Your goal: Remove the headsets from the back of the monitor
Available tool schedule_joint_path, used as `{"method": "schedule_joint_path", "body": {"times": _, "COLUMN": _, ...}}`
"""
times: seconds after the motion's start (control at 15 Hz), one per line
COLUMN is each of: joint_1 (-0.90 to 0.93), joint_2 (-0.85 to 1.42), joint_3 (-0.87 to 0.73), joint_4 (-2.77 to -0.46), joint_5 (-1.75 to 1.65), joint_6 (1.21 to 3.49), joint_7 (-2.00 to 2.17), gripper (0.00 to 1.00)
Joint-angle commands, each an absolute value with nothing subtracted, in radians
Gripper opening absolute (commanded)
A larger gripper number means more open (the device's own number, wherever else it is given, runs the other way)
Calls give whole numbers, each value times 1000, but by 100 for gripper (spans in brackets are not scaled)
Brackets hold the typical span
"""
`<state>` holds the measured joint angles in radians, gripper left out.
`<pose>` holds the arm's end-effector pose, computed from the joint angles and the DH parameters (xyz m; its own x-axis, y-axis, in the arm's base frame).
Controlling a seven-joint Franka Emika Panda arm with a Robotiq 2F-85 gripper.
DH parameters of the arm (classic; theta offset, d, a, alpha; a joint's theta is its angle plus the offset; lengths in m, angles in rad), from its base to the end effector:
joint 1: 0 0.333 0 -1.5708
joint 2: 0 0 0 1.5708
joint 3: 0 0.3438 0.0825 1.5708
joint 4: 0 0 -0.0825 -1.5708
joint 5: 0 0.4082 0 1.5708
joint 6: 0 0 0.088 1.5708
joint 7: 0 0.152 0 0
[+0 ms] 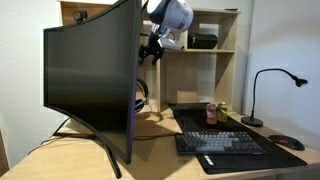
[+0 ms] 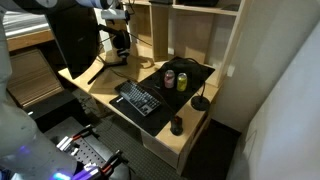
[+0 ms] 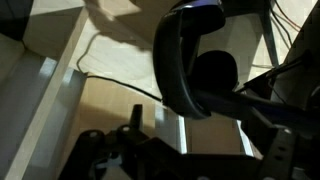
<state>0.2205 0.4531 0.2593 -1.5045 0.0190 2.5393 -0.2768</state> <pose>0.7153 0.3340 0.4595 0.6315 0.5263 0.5694 0.6256 -0.7797 0.0268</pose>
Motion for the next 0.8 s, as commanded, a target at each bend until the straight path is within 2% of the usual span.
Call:
{"method": "schedule_joint_path", "body": {"times": 0.0, "joint_1": 269, "joint_2": 601, "joint_3": 224, "joint_4": -1369, "joint_5": -34, "joint_6": 2488, "joint_7": -221, "gripper": 100}}
{"method": "schedule_joint_path", "body": {"times": 0.73, "joint_1": 359, "joint_2": 827, "joint_3": 131, "joint_4": -1133, "joint_5": -143, "joint_6": 2487, "joint_7": -130, "gripper": 100}}
